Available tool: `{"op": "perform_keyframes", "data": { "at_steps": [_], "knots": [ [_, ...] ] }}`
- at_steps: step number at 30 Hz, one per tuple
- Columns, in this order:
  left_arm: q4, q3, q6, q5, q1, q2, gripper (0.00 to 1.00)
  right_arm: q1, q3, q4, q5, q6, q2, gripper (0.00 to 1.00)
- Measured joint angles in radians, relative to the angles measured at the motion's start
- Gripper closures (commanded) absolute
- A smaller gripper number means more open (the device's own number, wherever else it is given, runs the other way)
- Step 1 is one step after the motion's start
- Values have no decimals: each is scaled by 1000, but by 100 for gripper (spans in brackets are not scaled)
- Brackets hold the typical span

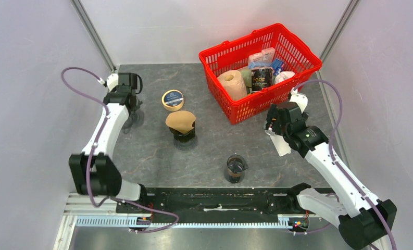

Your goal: Place the coffee filter in the dripper

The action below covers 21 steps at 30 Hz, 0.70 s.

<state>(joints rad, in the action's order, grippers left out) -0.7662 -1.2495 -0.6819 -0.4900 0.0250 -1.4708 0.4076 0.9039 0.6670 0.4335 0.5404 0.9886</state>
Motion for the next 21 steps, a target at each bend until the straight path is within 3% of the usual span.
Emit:
{"op": "perform_keyframes", "data": {
  "at_steps": [5, 8, 12, 21],
  "knots": [
    [148, -60, 143, 71, 105, 180, 98, 0, 0, -3, 31, -21, -30, 1],
    [227, -133, 296, 138, 274, 210, 98, 0, -12, -23, 44, -36, -62, 1],
    [316, -207, 579, 340, 489, 210, 98, 0, -37, -45, 63, -52, -112, 1],
    [177, -229, 1185, 719, 760, 210, 98, 0, -53, -84, 97, -81, -145, 1]
  ]
}}
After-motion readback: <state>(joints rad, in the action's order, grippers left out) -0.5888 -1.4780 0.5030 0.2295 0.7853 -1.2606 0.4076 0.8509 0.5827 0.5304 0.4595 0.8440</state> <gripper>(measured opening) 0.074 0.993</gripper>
